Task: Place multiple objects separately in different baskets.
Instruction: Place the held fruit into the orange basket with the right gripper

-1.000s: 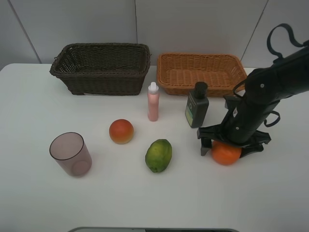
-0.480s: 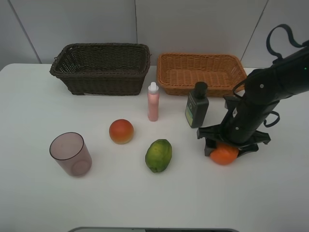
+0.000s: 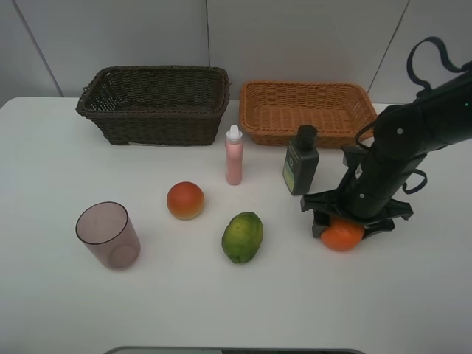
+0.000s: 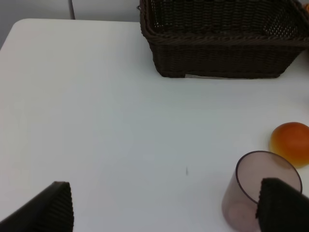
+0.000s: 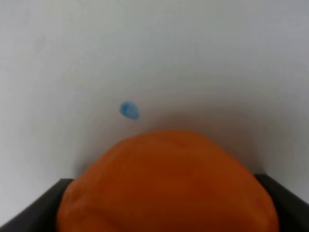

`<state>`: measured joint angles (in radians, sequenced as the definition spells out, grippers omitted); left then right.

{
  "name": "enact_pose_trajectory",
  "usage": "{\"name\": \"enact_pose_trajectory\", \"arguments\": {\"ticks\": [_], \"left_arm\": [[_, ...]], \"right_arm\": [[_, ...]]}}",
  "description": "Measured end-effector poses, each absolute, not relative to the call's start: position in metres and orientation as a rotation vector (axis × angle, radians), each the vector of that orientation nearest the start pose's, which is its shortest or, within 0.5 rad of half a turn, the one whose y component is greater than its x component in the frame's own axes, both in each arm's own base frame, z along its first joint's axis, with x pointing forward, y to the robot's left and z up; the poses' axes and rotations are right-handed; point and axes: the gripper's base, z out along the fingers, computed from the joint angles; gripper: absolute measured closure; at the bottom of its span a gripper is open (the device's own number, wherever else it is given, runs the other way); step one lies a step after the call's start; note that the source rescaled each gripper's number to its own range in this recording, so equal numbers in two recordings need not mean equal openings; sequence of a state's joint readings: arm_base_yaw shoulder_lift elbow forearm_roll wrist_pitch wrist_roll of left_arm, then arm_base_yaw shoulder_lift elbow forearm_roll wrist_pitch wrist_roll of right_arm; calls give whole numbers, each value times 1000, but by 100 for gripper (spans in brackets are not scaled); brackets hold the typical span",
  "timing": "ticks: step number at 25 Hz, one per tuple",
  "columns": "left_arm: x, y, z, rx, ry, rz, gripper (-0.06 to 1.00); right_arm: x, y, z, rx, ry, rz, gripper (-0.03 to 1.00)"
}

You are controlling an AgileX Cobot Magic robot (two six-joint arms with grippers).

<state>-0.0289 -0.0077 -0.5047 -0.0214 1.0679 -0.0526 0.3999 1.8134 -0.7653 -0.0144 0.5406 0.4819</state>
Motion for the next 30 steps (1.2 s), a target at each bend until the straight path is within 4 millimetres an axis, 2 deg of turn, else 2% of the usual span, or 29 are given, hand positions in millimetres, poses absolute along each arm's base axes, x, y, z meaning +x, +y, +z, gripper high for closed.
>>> {"name": "enact_pose_trajectory", "arguments": {"ticks": [13,17,23,24,30], "left_arm": [[-7,-2,278,-23,2040,-77,-4],[-7,-2,278,-23,2040,-77,-4],[-7,-2,278,-23,2040,-77,-4],[-7,-2,278,-23,2040,-77,-4],[-7,-2,278,-23,2040,-77,-4]], "right_arm": [[250,104,109,76,3080,20,36],[248,102,136,4,3016,36,36],[247,101,179,-10,2897,89,36],[253,99,193,-13,2869,81,36],[290,86,234,-84,2849,10,36]]}}
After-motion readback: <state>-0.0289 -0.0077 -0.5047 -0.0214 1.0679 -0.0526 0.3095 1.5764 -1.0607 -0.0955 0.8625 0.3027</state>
